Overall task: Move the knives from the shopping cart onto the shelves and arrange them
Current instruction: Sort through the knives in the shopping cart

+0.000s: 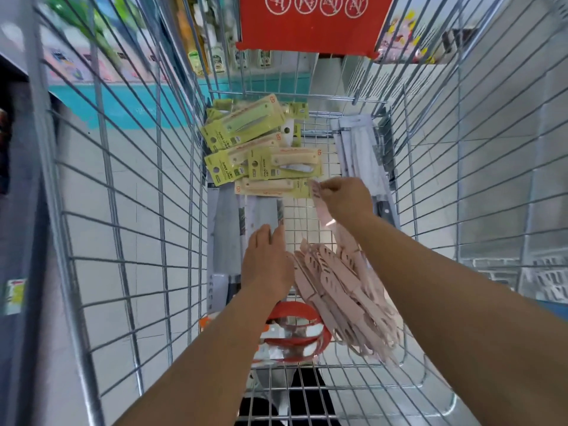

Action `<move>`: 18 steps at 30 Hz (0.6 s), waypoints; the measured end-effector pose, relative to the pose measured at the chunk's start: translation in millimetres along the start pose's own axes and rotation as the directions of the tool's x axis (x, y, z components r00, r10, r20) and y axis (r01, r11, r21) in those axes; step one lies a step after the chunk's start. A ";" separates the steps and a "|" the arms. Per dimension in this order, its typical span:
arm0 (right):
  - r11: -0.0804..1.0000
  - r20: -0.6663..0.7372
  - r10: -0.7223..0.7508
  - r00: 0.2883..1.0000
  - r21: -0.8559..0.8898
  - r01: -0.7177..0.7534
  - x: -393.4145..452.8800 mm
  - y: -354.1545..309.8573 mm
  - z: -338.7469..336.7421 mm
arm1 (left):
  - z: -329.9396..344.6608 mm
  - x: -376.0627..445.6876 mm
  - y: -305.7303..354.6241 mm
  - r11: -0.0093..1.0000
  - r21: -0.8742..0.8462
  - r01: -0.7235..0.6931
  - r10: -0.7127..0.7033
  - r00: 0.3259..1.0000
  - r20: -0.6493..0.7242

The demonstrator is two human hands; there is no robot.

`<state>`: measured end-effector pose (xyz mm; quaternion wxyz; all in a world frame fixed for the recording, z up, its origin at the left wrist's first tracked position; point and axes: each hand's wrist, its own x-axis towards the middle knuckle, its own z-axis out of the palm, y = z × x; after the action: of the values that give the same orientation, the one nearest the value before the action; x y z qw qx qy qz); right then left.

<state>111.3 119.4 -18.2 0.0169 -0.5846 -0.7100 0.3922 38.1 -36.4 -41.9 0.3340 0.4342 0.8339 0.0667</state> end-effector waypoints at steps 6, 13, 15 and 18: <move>0.868 -0.277 -0.150 0.949 0.423 0.261 -24.6 -37.5 -42.3 | -13.0 -21.7 31.8 0.957 -0.275 -0.093 0.092 0.996 -0.016; 0.998 0.132 0.040 0.990 0.034 -0.045 -80.4 7.5 -40.4 | -15.0 -43.0 29.9 0.989 -0.136 -0.067 0.072 0.997 0.034; 0.995 0.206 0.093 0.974 -0.061 -0.082 -92.3 31.5 -24.9 | -13.8 -47.7 18.9 0.995 -0.101 0.020 -0.018 1.000 0.018; 0.969 0.252 0.087 0.964 -0.245 -0.023 -103.6 49.9 -10.8 | -17.5 -54.1 3.1 0.994 -0.033 0.100 -0.101 0.995 -0.010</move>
<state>190.0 38.3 5.5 -0.1586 -0.5454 -0.7316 0.3771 51.1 -72.9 -0.2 0.3389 0.3858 0.8555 0.0660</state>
